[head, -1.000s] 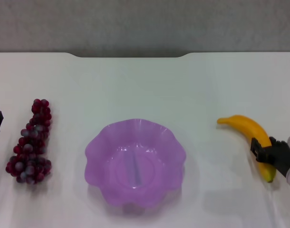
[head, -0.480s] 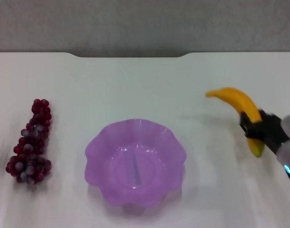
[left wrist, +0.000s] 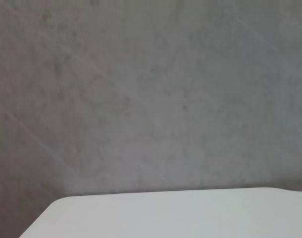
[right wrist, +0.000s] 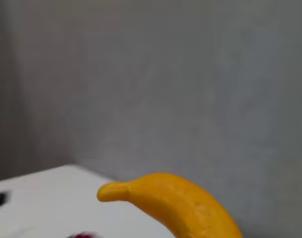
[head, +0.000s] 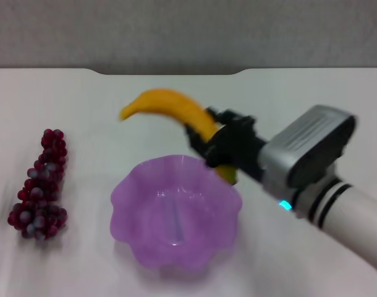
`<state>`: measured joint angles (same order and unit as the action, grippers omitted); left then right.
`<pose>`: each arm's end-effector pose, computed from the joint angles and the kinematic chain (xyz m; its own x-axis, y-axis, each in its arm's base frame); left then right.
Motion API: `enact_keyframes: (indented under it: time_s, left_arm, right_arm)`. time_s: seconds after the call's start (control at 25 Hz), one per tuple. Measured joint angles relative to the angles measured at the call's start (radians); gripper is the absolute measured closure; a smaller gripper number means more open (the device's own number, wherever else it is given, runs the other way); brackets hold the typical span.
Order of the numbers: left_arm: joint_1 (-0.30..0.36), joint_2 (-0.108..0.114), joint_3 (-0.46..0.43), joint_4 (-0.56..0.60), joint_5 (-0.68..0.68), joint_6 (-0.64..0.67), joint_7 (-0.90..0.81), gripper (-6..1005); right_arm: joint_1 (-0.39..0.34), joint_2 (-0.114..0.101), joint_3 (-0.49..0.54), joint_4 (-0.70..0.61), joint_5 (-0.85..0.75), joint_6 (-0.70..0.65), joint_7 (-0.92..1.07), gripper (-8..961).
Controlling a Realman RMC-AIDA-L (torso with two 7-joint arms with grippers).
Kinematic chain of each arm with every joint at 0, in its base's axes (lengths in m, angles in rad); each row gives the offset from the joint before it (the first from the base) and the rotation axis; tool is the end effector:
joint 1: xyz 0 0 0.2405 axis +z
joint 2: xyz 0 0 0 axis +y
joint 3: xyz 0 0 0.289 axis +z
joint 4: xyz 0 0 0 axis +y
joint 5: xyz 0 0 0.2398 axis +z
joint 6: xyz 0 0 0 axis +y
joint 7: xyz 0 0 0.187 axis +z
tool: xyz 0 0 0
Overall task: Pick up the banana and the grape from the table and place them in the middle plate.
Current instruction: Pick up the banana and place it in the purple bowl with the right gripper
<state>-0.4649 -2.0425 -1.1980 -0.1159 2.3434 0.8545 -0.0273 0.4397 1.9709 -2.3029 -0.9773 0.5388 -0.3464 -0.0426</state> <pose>-0.4505 0.4127 -0.0108 0.7286 0.1969 0.6560 0.6383 0.1520 -0.7546 0.1891 0.4213 -0.1536 0.8410 -0.0833 -0.5346 -0.4583 -0.6346 -0.6223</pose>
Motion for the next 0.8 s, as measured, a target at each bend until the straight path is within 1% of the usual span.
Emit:
enact_keyframes:
  time_s: [0.04,0.12,0.2,0.36,0.48,0.64,0.8]
  left_arm:
    - [0.0,0.0,0.0,0.0,0.0,0.003,0.001,324]
    - [-0.001,-0.001,0.0,0.0,0.0,0.007,0.001,324]
    - [-0.003,-0.001,0.0,-0.005,0.0,0.007,0.001,324]
    - [-0.001,-0.001,0.0,-0.019,0.0,0.007,0.001,324]
    - [0.0,0.0,-0.001,-0.019,-0.001,0.008,0.001,324]
    - [-0.002,-0.001,-0.001,-0.023,0.003,0.008,0.001,324]
    - [-0.003,-0.002,0.0,-0.024,0.003,0.009,0.001,324]
  right_arm:
    - [0.002,0.012,-0.008,-0.01,-0.026,0.029,0.0,456]
    - [0.004,0.03,-0.028,-0.013,-0.045,0.059,0.0,455]
    - [0.002,0.034,-0.056,-0.01,-0.047,0.07,0.01,453]
    - [-0.017,0.034,-0.092,0.014,-0.044,0.073,0.069,450]
    - [-0.023,0.035,-0.101,0.059,-0.045,0.069,0.122,448]
    - [-0.017,0.035,-0.103,0.126,-0.045,0.067,0.203,446]
    - [-0.01,0.032,-0.101,0.152,-0.046,0.067,0.241,443]
